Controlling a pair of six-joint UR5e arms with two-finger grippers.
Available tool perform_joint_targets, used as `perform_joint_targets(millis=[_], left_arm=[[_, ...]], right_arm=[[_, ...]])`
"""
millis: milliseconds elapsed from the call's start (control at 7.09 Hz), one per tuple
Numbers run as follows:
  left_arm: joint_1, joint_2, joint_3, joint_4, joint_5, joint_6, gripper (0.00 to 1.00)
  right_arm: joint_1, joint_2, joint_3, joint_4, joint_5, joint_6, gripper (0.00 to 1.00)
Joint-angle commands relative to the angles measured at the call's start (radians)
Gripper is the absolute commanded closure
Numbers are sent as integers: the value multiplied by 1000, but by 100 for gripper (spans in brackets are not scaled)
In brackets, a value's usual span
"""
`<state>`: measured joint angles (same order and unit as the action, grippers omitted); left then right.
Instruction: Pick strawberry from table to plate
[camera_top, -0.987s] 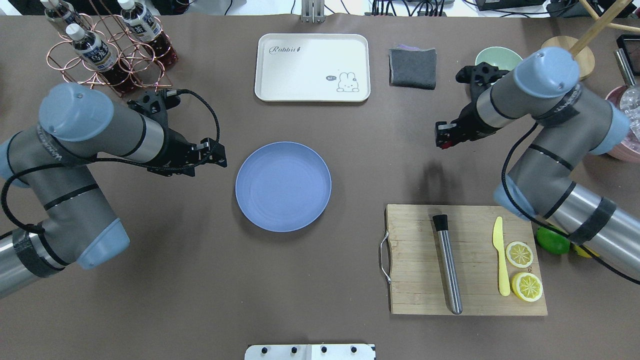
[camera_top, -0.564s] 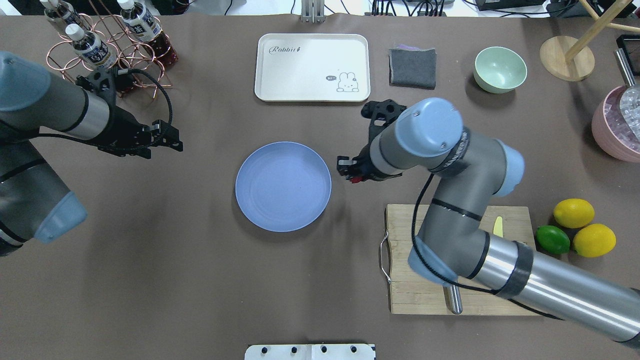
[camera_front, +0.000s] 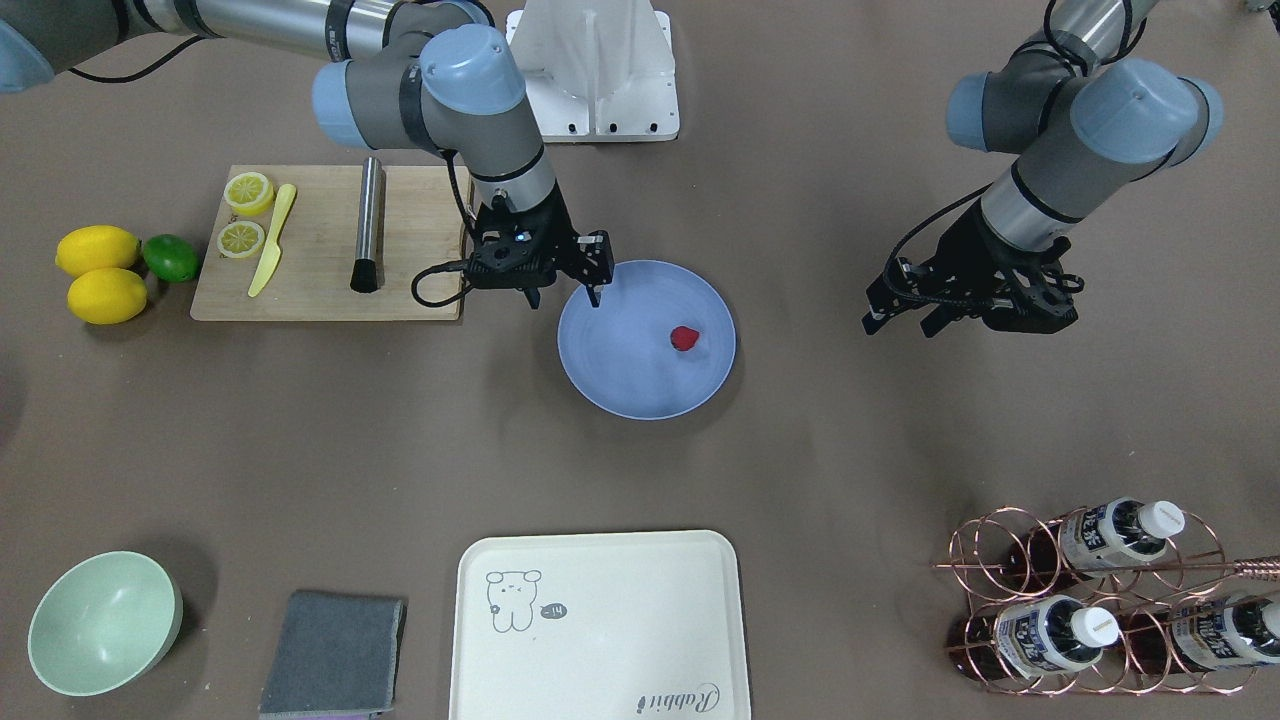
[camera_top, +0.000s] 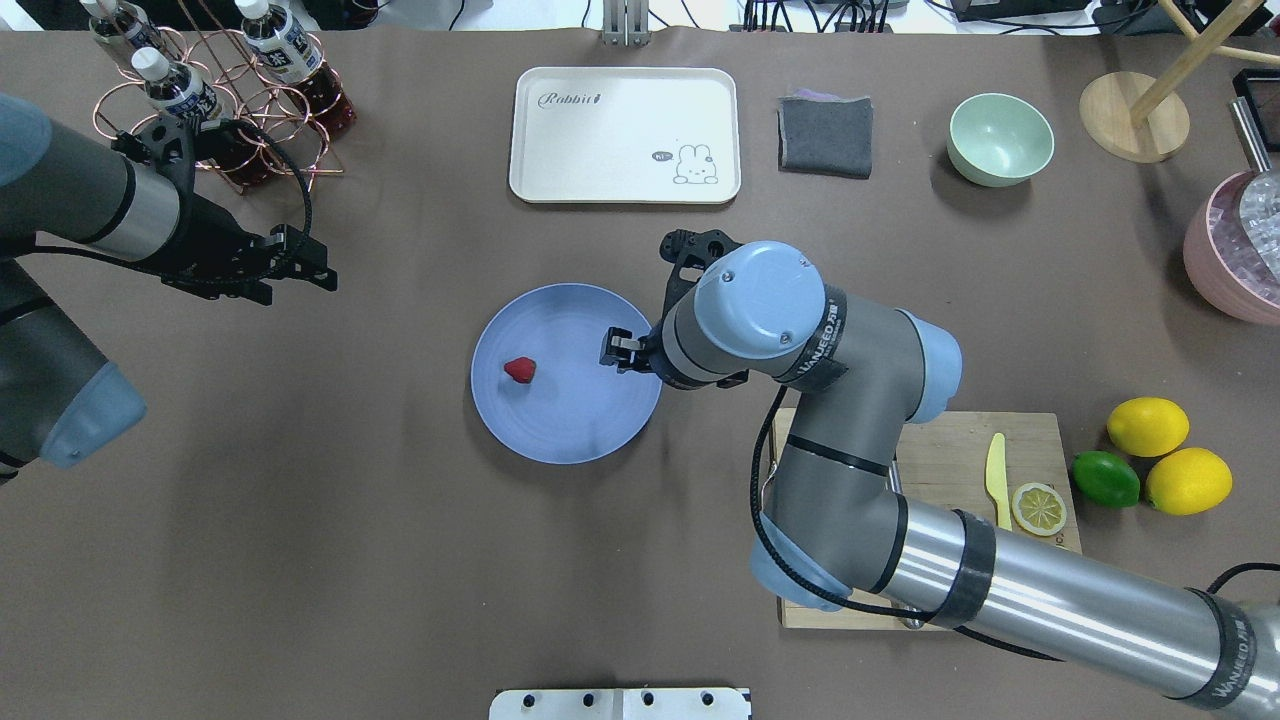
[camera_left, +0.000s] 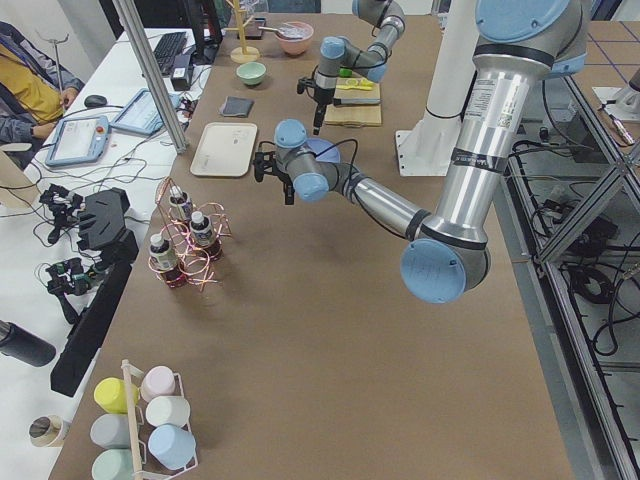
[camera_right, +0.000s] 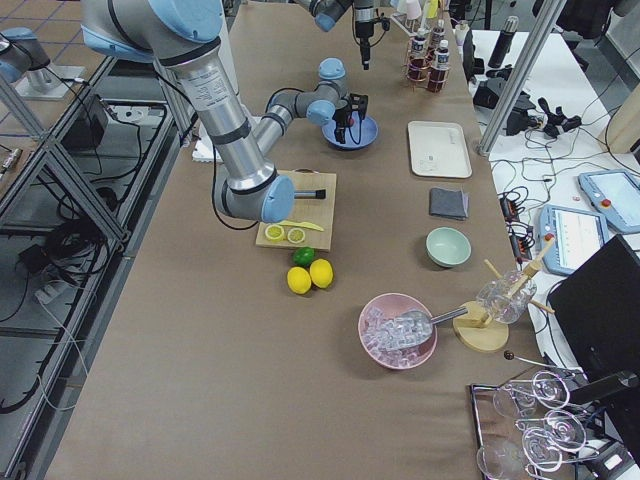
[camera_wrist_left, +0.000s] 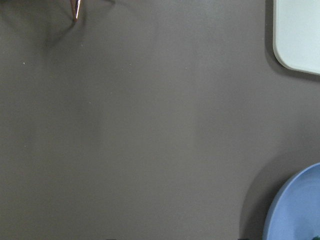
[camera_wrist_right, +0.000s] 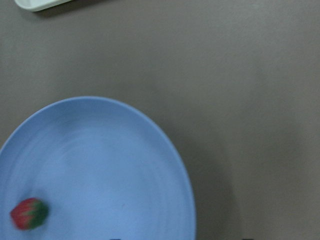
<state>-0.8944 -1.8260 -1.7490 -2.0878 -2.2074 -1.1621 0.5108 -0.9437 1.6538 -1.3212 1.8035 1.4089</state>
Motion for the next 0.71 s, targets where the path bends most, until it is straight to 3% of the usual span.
perform_joint_targets(millis=[0, 564], left_arm=[[-26, 16, -4, 3, -2, 13, 15], [-237, 150, -9, 38, -90, 391, 15]], right_arm=[[156, -149, 79, -1, 135, -190, 0], [542, -513, 158, -7, 380, -766, 0]])
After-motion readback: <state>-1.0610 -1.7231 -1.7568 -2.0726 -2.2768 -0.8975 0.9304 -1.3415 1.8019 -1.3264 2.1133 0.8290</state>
